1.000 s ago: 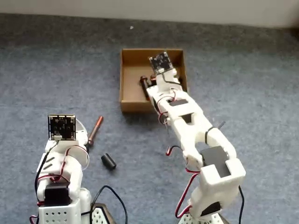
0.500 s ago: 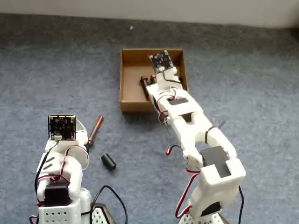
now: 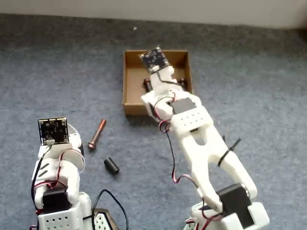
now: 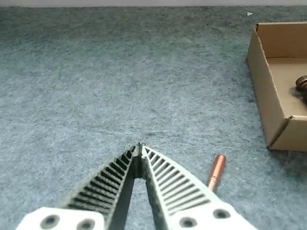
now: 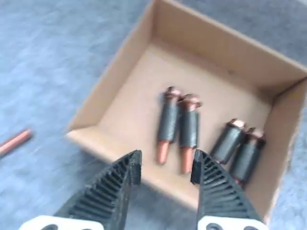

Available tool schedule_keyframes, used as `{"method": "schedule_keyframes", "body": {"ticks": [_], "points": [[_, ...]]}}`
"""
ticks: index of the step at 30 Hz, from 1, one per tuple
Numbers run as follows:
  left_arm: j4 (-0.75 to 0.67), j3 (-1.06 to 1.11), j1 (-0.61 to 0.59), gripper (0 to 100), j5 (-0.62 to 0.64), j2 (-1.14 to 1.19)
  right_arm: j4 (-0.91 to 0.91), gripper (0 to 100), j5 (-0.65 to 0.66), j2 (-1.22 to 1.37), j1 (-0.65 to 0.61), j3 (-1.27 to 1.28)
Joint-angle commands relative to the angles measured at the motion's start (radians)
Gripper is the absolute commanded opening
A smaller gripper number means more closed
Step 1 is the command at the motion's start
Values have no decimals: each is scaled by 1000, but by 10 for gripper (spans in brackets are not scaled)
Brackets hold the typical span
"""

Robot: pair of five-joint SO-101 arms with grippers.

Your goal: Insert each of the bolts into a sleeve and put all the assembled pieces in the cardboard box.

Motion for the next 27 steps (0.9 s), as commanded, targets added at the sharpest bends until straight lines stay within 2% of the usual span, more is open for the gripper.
{"method": "schedule_keyframes", "body": {"ticks": [1,5,10,22,27], "points": [[-2,-61,-65,7,-2,-5,140,159,-9,-104,-105,-54],[0,-71,-139,7,44,-5,239,159,-14,-108,-243,-51],[-5,-71,-177,7,54,-5,265,159,-95,-65,-371,-39],[-5,-71,-174,7,54,-5,263,159,-103,196,-513,-65],[-5,-70,-174,7,54,-5,263,159,-192,199,-529,-79]]}}
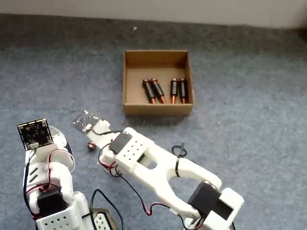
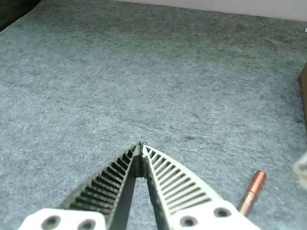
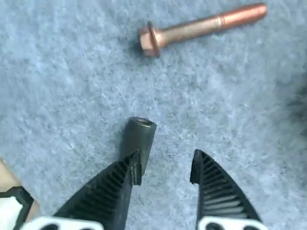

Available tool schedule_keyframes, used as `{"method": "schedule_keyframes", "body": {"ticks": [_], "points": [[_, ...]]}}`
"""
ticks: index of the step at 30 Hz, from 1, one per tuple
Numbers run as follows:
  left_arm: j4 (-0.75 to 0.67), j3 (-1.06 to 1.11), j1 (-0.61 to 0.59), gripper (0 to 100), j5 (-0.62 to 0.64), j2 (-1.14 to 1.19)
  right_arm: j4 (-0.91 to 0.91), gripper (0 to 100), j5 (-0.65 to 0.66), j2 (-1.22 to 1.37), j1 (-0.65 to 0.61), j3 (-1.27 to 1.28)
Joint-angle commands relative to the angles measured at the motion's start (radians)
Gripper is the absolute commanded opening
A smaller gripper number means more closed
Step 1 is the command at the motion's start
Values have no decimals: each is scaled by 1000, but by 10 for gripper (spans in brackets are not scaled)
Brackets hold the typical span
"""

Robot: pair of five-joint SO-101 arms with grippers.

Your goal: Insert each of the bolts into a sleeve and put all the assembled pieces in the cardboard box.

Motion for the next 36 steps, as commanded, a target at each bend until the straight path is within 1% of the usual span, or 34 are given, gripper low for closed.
{"method": "schedule_keyframes", "body": {"ticks": [1,6,8,10,15,18,23,25,29,30,33,36], "points": [[-5,-45,-10,7,9,-5,2,159,-43,-15,-15,-50],[-5,-45,-10,7,9,-5,-2,159,-46,-8,-38,-50],[-5,-45,-10,7,9,-5,-7,159,-75,-7,-58,-45],[-5,-45,-10,7,9,-5,-45,159,-114,-7,-68,-42],[-20,-38,-10,7,9,-5,-88,159,-123,1,-62,-38],[-20,-38,-10,7,9,-5,-91,159,-123,68,-61,-38],[-20,-38,-10,7,9,-5,-85,157,-123,209,-19,-38],[-20,-38,-10,7,9,-5,-85,128,-123,213,-4,-38],[-20,-38,-10,7,9,-5,-85,14,-121,213,19,-38],[-20,-38,-10,7,9,-5,-85,2,-121,213,22,-38],[-20,-38,-10,7,9,-5,-53,6,-121,211,27,-38],[-20,-38,-10,7,9,-5,-15,6,-120,157,41,-39]]}}
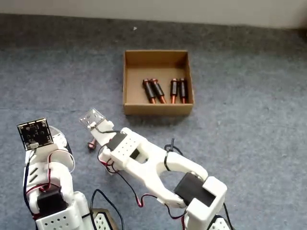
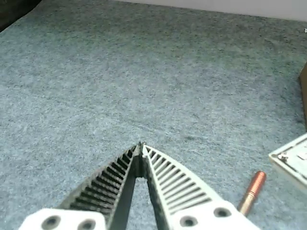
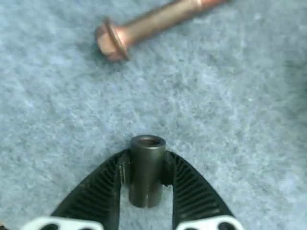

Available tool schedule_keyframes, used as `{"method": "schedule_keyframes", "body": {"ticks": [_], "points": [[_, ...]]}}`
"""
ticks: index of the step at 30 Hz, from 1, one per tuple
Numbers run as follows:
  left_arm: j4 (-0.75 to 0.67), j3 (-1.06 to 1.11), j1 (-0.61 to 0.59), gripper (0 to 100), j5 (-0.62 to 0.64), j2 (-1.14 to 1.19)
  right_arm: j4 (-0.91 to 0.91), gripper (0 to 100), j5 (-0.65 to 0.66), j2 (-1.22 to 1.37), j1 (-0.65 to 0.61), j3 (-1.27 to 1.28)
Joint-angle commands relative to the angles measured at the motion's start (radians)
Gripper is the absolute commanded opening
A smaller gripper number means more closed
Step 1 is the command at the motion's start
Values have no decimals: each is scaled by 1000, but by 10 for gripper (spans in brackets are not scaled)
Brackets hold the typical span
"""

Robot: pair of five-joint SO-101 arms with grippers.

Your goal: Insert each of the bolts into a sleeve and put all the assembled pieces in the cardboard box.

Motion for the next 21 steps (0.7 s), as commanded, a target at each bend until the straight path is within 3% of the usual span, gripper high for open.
{"method": "schedule_keyframes", "body": {"ticks": [1,8,14,21], "points": [[-20,-38,-10,7,9,-5,47,6,8,-85,27,1],[-14,-48,36,8,6,-4,79,6,83,-392,140,12],[35,-97,114,63,5,1,226,6,84,-591,249,31],[132,-182,268,63,-104,2,143,6,84,-799,401,314]]}}
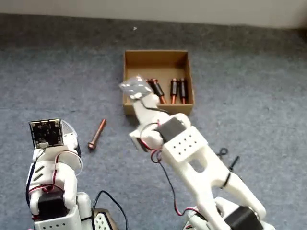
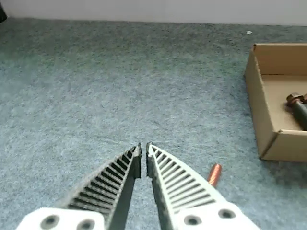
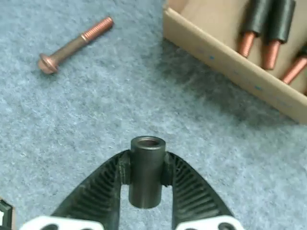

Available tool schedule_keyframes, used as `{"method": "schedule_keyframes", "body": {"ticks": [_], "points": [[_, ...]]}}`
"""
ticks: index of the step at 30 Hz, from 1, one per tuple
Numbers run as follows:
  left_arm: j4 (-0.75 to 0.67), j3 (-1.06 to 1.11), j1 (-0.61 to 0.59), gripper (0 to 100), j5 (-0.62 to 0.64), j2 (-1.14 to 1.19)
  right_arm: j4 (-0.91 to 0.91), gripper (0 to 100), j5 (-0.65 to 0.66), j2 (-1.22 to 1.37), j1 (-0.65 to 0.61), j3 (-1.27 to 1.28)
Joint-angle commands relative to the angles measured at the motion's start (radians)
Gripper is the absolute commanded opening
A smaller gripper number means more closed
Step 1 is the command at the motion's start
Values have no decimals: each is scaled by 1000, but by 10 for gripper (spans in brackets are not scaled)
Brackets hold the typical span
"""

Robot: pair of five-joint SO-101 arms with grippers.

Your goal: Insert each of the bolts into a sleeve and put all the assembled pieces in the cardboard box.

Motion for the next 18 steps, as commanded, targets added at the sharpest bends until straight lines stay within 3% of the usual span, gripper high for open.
{"method": "schedule_keyframes", "body": {"ticks": [1,10,18], "points": [[61,-84,117,63,-94,1,-96,6,9,-147,113,137],[138,-111,173,63,-203,2,-372,6,9,-312,351,437],[135,-234,229,66,-227,289,-420,6,2,-315,372,467]]}}
